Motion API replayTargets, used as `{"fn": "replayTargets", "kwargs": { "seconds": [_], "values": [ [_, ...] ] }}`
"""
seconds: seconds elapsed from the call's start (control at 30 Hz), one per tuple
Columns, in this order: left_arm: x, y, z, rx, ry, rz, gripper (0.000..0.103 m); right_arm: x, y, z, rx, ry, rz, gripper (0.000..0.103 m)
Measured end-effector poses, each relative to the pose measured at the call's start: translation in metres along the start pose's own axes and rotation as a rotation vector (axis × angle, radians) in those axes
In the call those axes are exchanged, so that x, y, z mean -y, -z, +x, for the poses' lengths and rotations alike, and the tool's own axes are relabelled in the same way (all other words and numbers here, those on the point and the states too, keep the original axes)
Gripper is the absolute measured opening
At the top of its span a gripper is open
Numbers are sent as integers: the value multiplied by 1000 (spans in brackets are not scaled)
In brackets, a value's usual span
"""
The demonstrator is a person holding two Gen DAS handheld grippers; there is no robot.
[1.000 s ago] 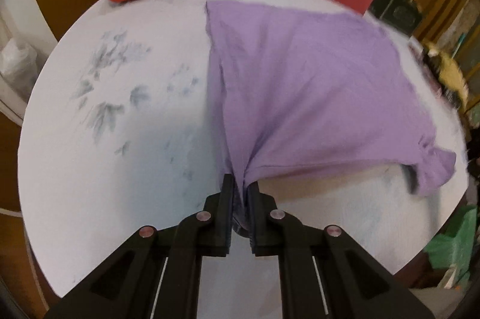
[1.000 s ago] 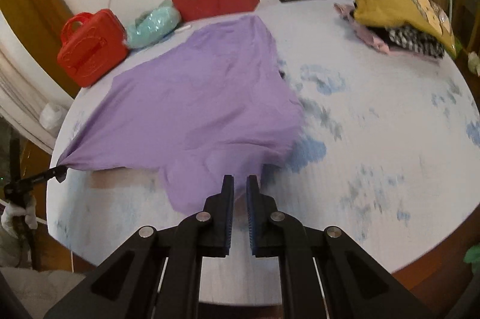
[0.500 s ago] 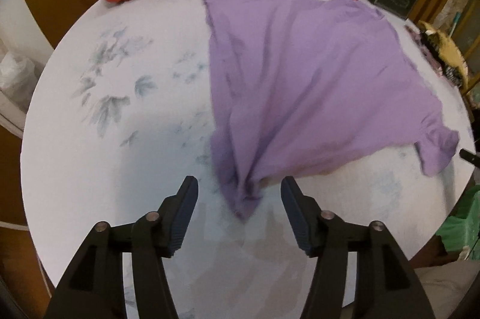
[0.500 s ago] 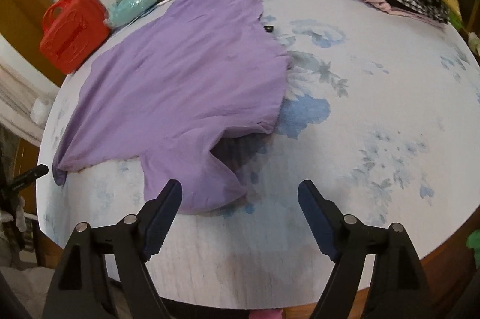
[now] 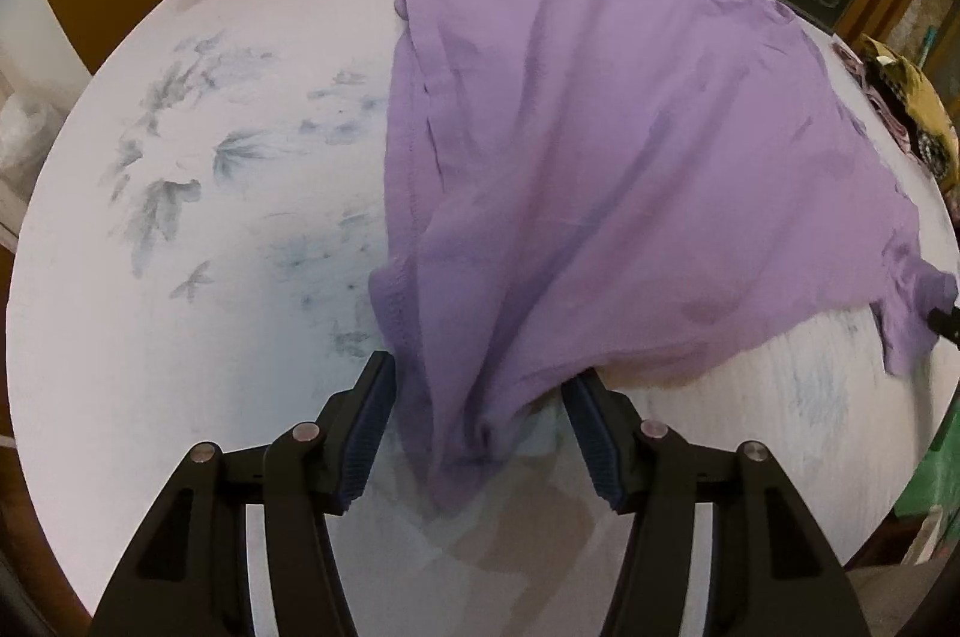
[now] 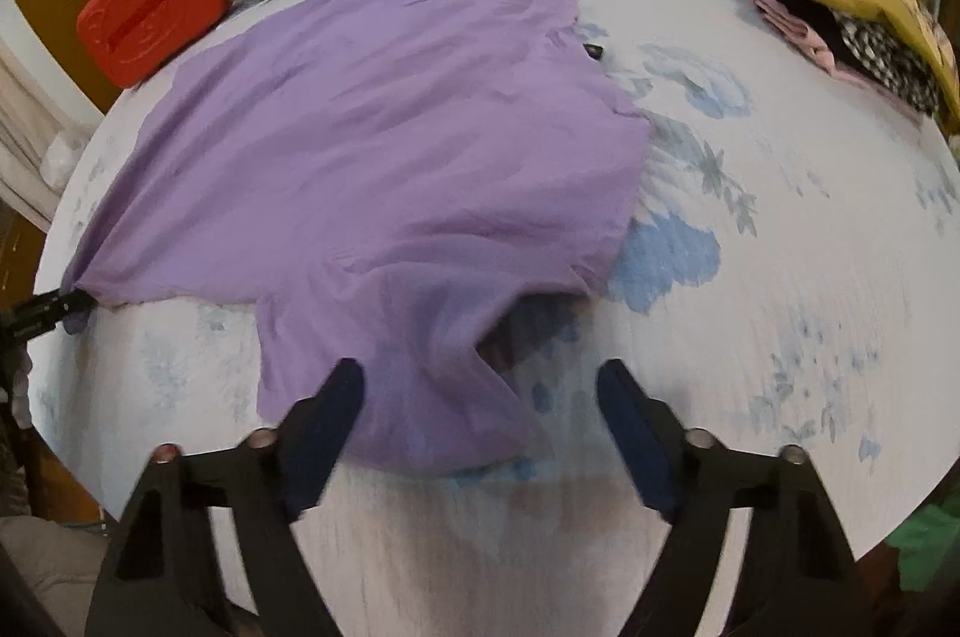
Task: Fold clothes
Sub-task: 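Pull the hem toward the body with both tools to straighten the shirt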
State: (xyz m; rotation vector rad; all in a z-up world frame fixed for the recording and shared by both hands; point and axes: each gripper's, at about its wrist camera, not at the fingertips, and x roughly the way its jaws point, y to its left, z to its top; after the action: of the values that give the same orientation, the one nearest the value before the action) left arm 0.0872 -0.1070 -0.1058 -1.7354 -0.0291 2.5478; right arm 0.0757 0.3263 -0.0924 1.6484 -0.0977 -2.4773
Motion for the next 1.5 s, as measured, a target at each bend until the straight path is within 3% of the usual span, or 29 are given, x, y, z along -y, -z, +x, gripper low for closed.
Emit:
{"fn": "replayTargets", "kwargs": {
  "seconds": [0.1,0.17,0.23,0.4,0.5,0.6,0.67,0.8,0.9,0.97,1.0,1.23,1.4,1.43,1.5],
  "values": [
    [5,-1,1,10,-53,9,45,-7,1,9,-36,6,-20,37],
    [9,-1,0,-3,-45,29,11,-15,3,15,-58,45,-58,13],
    [14,-1,-3,-18,-44,59,8,-19,2,12,-68,36,-74,6],
    [17,7,-28,-6,0,113,7,-6,9,-21,-47,-60,-4,4],
    [13,13,-32,-25,-2,123,9,1,22,-37,-81,-58,2,4],
    [9,19,-24,-73,-26,124,18,10,32,-39,-135,-75,35,4],
    [3,23,-19,-113,-19,109,32,15,38,-38,-175,-80,51,4],
    [-6,22,-39,-61,36,82,50,27,43,-44,-192,-71,83,7],
    [-11,13,-50,-14,57,52,59,35,35,-56,-136,-80,112,27],
    [-9,9,-48,-16,45,56,59,38,30,-63,-103,-82,116,55],
    [-8,7,-48,-17,38,57,59,36,28,-65,-94,-77,102,57],
    [-9,20,-11,-102,14,56,59,30,28,-54,-102,-51,81,57],
    [-6,21,-12,-84,-18,50,56,14,30,-35,-123,-6,18,57],
    [-5,21,-13,-79,-34,46,49,12,31,-33,-126,-4,11,56],
    [-6,19,-16,-72,-30,36,24,7,33,-26,-142,-13,0,39]
  ]
}}
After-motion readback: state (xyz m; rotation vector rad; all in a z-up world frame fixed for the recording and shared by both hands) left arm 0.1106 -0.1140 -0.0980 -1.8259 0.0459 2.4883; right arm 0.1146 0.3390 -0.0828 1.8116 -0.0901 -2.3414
